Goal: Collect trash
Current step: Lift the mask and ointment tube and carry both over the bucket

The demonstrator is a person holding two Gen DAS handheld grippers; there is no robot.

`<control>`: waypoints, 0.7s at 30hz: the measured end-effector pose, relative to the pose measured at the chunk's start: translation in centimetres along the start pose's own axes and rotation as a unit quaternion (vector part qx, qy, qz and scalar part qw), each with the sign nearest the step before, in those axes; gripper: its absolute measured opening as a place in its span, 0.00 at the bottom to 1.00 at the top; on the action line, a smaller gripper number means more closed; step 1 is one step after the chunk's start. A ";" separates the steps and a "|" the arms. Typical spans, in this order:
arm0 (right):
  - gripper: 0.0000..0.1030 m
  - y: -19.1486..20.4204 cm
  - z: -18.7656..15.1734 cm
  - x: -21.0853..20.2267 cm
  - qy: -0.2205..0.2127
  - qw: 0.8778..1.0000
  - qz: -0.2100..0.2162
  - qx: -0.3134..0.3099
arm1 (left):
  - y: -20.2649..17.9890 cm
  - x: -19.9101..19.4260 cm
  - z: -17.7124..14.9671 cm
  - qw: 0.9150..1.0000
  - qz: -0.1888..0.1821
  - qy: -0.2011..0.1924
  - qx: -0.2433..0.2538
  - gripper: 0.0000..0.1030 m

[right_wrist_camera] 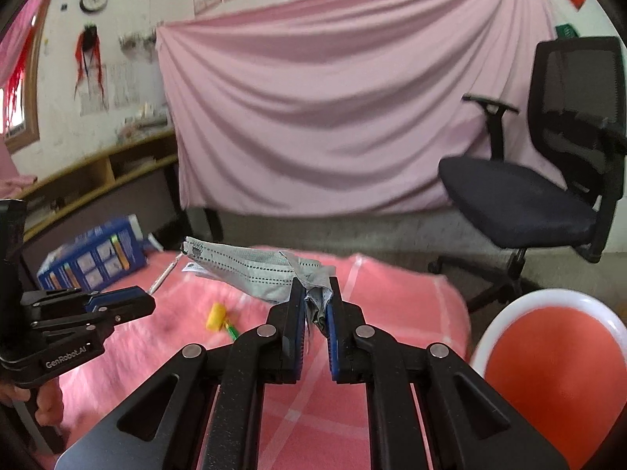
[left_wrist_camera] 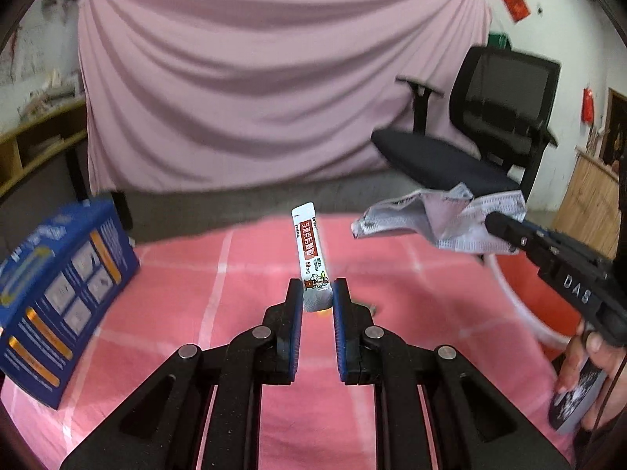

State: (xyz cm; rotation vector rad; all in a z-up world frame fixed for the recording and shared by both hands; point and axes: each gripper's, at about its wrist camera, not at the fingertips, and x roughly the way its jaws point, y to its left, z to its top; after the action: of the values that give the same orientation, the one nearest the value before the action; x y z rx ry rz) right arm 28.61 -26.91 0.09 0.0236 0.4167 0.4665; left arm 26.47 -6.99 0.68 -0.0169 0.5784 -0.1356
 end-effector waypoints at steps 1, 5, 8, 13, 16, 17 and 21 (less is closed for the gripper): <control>0.07 0.0 0.1 -0.7 -0.016 1.000 -0.006 -0.001 | -0.4 -0.5 0.3 1.000 -0.002 -0.016 0.000 0.12; 0.07 -0.4 0.8 -3.3 -0.077 0.996 -0.037 -0.002 | -2.2 -2.1 1.2 0.997 -0.009 -0.073 0.009 0.12; 0.07 -1.1 1.1 -5.1 -0.116 0.991 -0.069 0.006 | -3.8 -3.4 1.9 0.993 -0.018 -0.112 0.025 0.12; 0.07 -3.3 1.5 -7.9 -0.163 0.979 -0.116 0.027 | -7.3 -4.1 3.5 0.985 -0.042 -0.157 0.052 0.12; 0.07 -4.9 1.5 -9.3 -0.180 0.973 -0.140 0.039 | -9.0 -4.3 4.0 0.981 -0.058 -0.170 0.067 0.12; 0.07 -5.6 1.5 -9.8 -0.185 0.970 -0.150 0.044 | -9.6 -4.1 4.1 0.980 -0.064 -0.173 0.072 0.12; 0.07 -7.8 1.0 -11.3 -0.186 0.965 -0.175 0.059 | -12.2 -3.7 4.6 0.976 -0.090 -0.177 0.087 0.12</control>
State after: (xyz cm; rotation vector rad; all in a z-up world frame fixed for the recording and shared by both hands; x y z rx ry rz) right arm 23.22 -38.74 4.41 0.1482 0.0721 0.0815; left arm 24.37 -18.67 7.20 0.0764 0.2070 -0.3516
